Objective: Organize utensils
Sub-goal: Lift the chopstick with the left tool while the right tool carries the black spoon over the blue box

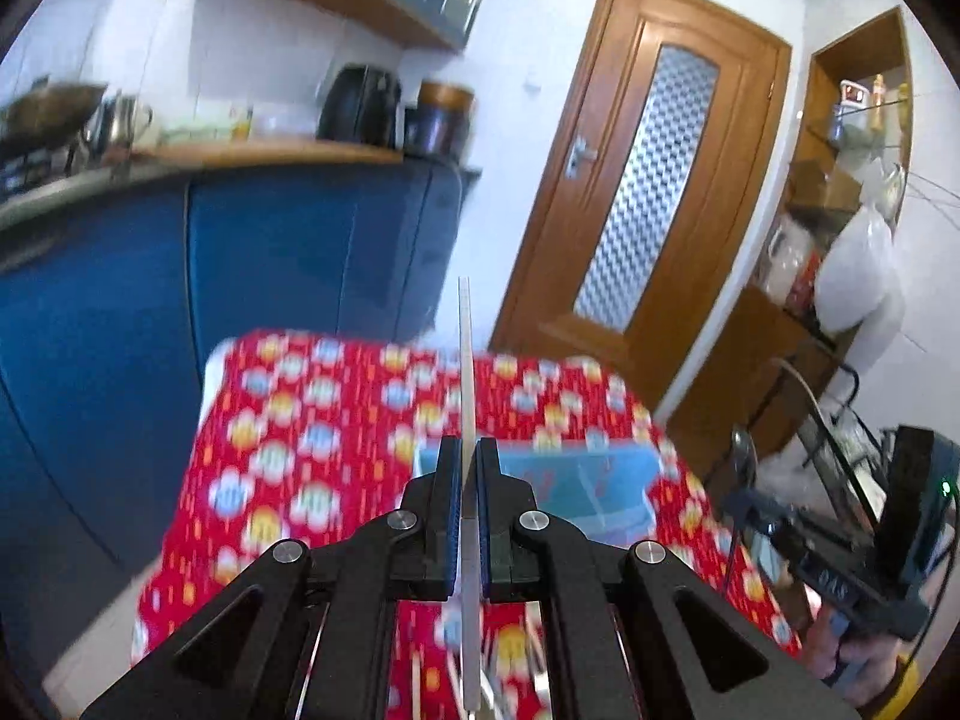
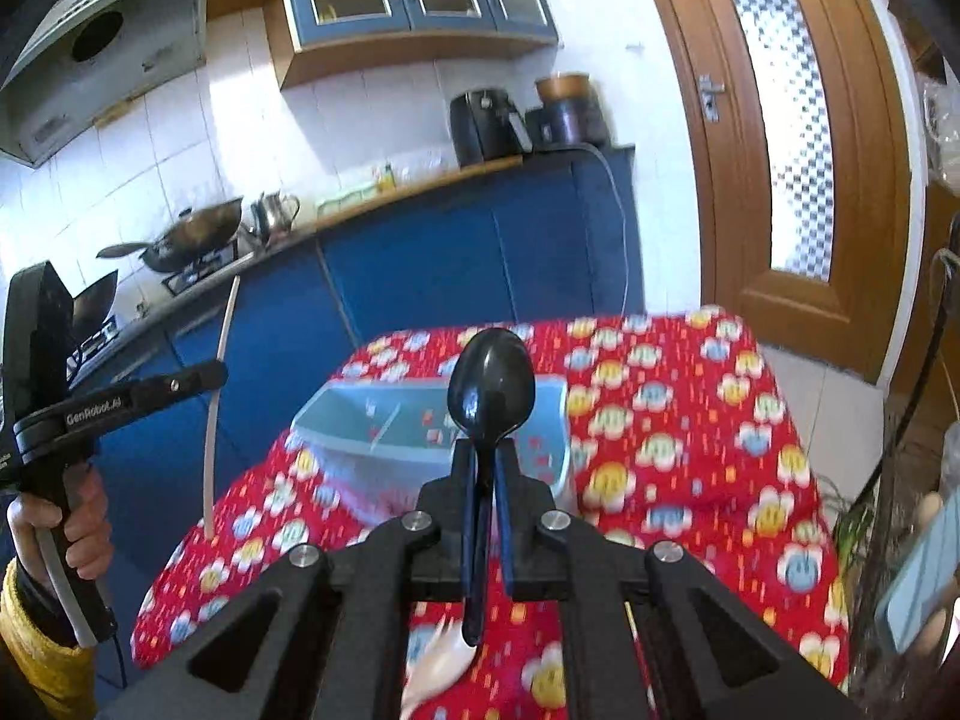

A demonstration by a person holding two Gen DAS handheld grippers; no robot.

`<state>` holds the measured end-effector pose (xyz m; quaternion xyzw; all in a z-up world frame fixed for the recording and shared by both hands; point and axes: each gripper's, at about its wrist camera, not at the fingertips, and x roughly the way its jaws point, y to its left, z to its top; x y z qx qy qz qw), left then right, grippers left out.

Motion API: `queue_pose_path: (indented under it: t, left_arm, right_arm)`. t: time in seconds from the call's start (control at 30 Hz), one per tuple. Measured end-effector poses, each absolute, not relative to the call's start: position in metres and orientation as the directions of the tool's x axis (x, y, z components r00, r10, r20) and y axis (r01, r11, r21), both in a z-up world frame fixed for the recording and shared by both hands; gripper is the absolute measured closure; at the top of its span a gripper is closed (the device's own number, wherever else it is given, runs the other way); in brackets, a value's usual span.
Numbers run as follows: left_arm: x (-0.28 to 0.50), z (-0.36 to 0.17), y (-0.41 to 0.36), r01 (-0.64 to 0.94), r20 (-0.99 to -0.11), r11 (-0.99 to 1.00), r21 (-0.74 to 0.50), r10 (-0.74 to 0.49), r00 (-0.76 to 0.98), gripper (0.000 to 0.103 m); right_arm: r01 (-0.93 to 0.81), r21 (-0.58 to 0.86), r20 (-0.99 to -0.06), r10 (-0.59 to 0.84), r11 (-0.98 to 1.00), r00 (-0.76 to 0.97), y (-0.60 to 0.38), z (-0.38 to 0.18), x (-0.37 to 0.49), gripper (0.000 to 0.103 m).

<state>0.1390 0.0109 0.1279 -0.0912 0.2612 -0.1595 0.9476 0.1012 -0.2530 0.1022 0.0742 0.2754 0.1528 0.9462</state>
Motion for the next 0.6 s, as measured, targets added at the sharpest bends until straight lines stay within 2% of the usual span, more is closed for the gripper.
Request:
queue_pose_path:
  t: [0.27,0.6]
  left_arm:
    - [0.181,0.137,-0.007,0.257,-0.299,0.940,-0.226,-0.318,0.900,0.098]
    - [0.197,0.095,-0.027,0.244,-0.259,0.955,-0.166,-0.281,0.924,0.098]
  right_arm:
    - [-0.235,0.194,-0.412,0.297,0.952,0.861,-0.246,0.104,0.136,0.095]
    - [-0.257,0.155,-0.352,0.297,0.954,0.888,-0.231,0.079,0.172,0.095]
